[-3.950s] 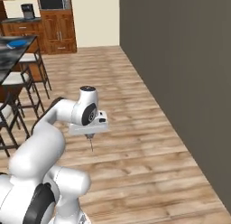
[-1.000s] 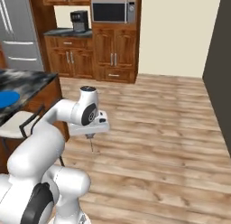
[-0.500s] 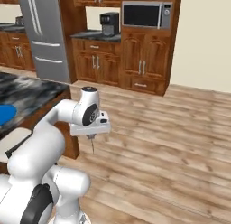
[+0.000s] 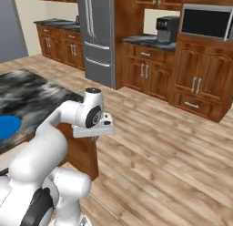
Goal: Take the fork and place it on the left side of the plate. Then take the spoon and place it on the right side of the plate. Make sure they're directly next to the plate.
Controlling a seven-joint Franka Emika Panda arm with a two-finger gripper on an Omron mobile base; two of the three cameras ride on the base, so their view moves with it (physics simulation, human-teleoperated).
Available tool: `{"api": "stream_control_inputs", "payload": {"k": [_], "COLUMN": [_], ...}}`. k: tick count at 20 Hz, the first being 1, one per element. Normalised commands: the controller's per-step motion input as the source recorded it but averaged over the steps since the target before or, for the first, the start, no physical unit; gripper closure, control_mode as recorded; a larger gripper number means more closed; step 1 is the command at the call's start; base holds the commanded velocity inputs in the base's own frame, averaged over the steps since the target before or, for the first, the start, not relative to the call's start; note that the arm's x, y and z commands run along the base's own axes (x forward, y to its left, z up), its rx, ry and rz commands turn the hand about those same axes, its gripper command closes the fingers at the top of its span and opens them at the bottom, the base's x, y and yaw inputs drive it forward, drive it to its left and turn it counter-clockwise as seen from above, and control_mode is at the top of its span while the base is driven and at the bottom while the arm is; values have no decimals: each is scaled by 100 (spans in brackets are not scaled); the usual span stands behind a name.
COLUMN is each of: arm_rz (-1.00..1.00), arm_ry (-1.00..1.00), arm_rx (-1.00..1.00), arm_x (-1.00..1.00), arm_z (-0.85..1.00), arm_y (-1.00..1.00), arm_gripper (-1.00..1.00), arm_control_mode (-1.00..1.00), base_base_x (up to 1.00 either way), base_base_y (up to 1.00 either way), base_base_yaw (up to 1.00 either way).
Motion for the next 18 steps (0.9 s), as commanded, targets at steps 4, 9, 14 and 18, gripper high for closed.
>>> {"api": "stream_control_inputs", "payload": {"k": [4,9,14,18], "arm_rz": [0,0,0,0], "arm_ry": [0,0,0,0], "arm_rx": [0,0,0,0], "arm_x": [0,0,0,0], "arm_z": [0,0,0,0], "arm_y": [0,0,0,0], "arm_gripper": [100,100,100,100], "arm_control_mode": [100,100,100,100], "base_base_x": [100,100,92,78], "base_base_y": [0,0,-1,0], "base_base_yaw": [62,63,60,47]}}
